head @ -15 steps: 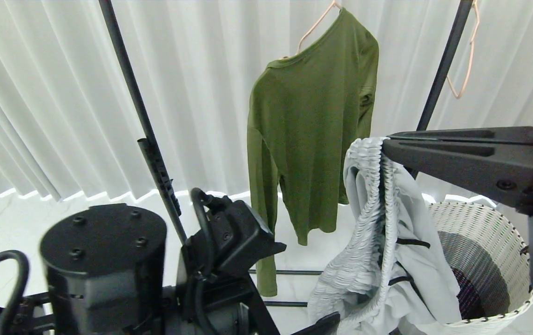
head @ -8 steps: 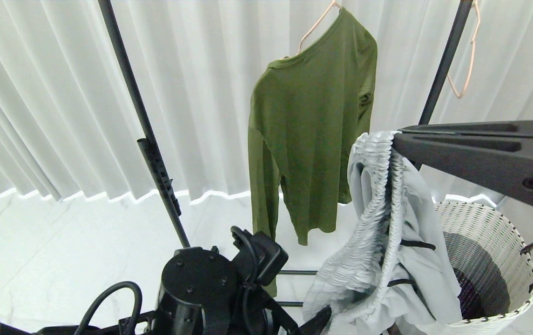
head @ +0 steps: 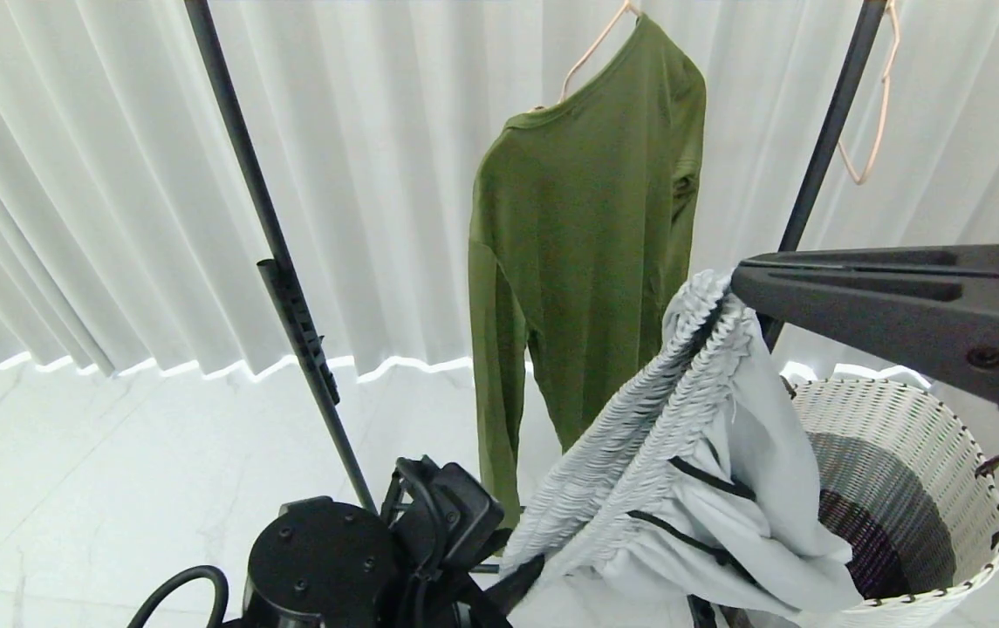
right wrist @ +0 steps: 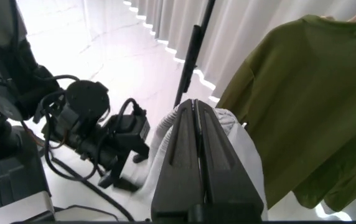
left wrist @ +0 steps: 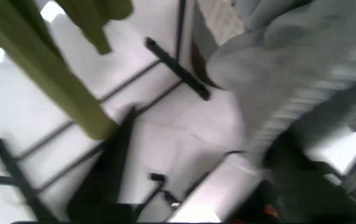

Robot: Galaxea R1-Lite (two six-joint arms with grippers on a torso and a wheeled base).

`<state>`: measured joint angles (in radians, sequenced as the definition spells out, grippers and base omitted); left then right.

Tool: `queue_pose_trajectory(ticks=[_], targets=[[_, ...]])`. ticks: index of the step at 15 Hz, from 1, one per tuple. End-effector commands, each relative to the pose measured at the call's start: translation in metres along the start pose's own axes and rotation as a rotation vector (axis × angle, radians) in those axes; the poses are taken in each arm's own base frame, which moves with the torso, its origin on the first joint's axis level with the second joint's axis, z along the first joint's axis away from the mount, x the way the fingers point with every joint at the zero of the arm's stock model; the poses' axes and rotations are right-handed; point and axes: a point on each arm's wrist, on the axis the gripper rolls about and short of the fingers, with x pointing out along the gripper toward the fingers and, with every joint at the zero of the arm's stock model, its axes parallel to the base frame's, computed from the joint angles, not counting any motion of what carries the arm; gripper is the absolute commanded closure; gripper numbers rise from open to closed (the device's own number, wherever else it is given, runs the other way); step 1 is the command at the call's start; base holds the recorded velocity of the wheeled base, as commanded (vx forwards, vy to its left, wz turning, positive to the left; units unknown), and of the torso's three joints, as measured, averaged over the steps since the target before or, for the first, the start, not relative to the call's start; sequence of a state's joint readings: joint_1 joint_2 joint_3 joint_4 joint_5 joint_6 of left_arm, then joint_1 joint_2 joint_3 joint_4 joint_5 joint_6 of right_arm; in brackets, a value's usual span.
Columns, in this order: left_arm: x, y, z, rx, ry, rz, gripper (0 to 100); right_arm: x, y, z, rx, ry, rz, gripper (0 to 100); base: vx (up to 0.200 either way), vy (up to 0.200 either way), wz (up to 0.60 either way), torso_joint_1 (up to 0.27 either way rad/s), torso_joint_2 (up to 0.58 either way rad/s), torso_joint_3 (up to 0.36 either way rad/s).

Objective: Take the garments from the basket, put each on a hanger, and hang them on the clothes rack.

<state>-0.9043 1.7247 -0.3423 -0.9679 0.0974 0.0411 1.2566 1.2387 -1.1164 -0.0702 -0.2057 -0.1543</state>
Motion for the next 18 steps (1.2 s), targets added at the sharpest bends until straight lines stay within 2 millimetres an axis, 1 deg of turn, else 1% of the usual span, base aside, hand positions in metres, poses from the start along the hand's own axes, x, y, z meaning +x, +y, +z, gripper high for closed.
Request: queue_pose_trajectory(ticks=[1,3,5,6,7,8,9,10,11,12,13,14,15,16,17,18], targets=[[-0.012,0.002,0.000,0.030,-0.036,0.020,100,0.002,-0.002,-0.012,0.022,0.039,-0.019,100,0.000,0.000,0.00,0.000,0.00,0.000],[-0.029,0.006,-0.008,0.047,-0.060,0.074,100,0.005,-0.005,-0.027,0.026,0.093,-0.040,100,0.000,0.000,0.00,0.000,0.00,0.000],[-0.047,0.017,-0.009,0.126,-0.060,0.237,100,0.008,-0.007,-0.035,0.024,0.124,-0.054,100,0.000,0.000,0.00,0.000,0.00,0.000],[-0.053,0.025,-0.007,0.135,-0.064,0.324,100,0.011,-0.008,-0.040,0.023,0.142,-0.064,100,0.000,0.000,0.00,0.000,0.00,0.000],[-0.055,0.029,-0.004,0.124,-0.079,0.350,100,0.012,-0.009,-0.040,0.023,0.147,-0.073,100,0.000,0.000,0.00,0.000,0.00,0.000],[-0.059,0.050,0.011,0.082,-0.125,0.453,100,0.017,-0.015,-0.040,0.021,0.138,-0.100,100,0.000,0.000,0.00,0.000,0.00,0.000],[-0.063,0.064,0.030,0.061,-0.171,0.516,100,0.022,-0.017,-0.037,0.027,0.097,-0.122,100,0.000,0.000,0.00,0.000,0.00,0.000],[-0.073,0.074,0.051,0.045,-0.197,0.563,100,0.026,-0.020,-0.034,0.034,0.060,-0.143,100,0.000,0.000,0.00,0.000,0.00,0.000],[-0.090,0.081,0.080,0.030,-0.220,0.589,100,0.030,-0.026,-0.033,0.038,0.034,-0.175,100,0.000,0.000,0.00,0.000,0.00,0.000],[-0.112,0.082,0.108,0.010,-0.223,0.585,100,0.030,-0.032,-0.029,0.033,0.010,-0.200,100,0.000,0.000,0.00,0.000,0.00,0.000],[-0.133,0.080,0.130,-0.032,-0.221,0.571,100,0.030,-0.036,-0.024,0.027,-0.008,-0.218,100,0.000,0.000,0.00,0.000,0.00,0.000],[-0.151,0.077,0.148,-0.062,-0.206,0.543,100,0.029,-0.039,-0.016,0.019,-0.031,-0.233,100,0.000,0.000,0.00,0.000,0.00,0.000],[-0.163,0.074,0.159,-0.081,-0.205,0.518,100,0.027,-0.041,-0.010,0.012,-0.052,-0.238,100,0.000,0.000,0.00,0.000,0.00,0.000],[-0.183,0.069,0.181,-0.113,-0.222,0.476,100,0.026,-0.044,0.005,-0.009,-0.099,-0.251,100,0.000,0.000,0.00,0.000,0.00,0.000],[-0.190,0.068,0.189,-0.118,-0.230,0.460,100,0.025,-0.045,0.011,-0.016,-0.117,-0.255,100,0.000,0.000,0.00,0.000,0.00,0.000],[-0.203,0.064,0.207,-0.114,-0.256,0.427,100,0.023,-0.047,0.024,-0.035,-0.156,-0.266,100,0.000,0.000,0.00,0.000,0.00,0.000]])
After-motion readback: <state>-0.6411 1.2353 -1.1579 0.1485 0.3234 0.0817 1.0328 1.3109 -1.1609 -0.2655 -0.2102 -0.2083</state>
